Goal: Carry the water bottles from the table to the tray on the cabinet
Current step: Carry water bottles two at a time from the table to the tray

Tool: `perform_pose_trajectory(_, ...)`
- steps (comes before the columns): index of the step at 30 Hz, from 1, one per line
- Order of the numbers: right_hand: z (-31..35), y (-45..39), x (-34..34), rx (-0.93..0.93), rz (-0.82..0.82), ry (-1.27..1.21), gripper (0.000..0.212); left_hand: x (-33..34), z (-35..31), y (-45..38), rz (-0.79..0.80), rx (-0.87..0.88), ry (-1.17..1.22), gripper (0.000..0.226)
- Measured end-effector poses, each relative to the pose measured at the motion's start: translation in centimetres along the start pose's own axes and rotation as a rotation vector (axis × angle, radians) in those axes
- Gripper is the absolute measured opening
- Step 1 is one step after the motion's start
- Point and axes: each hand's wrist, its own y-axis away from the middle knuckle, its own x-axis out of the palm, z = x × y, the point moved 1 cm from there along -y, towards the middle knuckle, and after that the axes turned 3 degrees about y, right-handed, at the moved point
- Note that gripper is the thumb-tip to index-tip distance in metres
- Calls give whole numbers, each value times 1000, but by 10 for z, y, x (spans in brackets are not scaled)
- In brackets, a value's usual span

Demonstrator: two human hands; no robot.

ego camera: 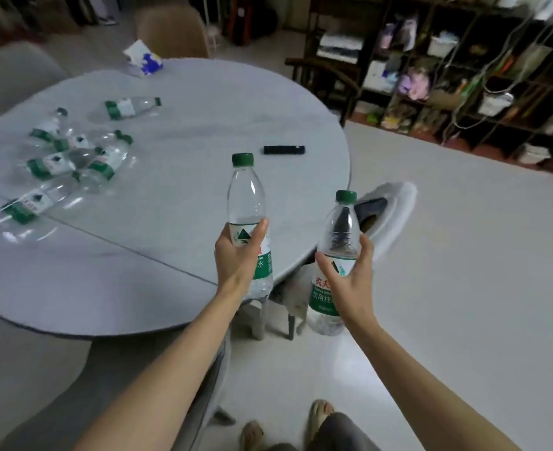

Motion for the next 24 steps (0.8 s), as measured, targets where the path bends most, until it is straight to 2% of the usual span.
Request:
perform_pose_trajectory(3, -13, -9, -83, 28, -164, -58, 63, 88, -2, 26, 192, 8, -19, 31)
perform_pose_trajectory(6, -30, -14, -171, 46, -330, -94, 64, 179, 5, 59, 366, 28, -70, 20)
perform_pose_trajectory(10, -61, -26, -287, 76, -538, -63, 64, 300, 18, 106, 560, 19, -93, 37)
perform_pose_trajectory(12, -78, -36, -344, 82, -599, -50, 63, 360, 23, 129, 635, 39, -102, 34)
perform_pose_trajectory(14, -95, -48, -398, 86, -655, -36, 63, 418, 30, 147, 674, 47, -102, 27)
perform_pose_trajectory(17, -116, -69, -469, 101, -728, -23, 62, 495, 40, 167, 714, 64, -121, 33)
perform_pose_trajectory(24, -154, -152, -584, 129, -819, -29, 62, 656, 49, 169, 798, 100, -140, 28)
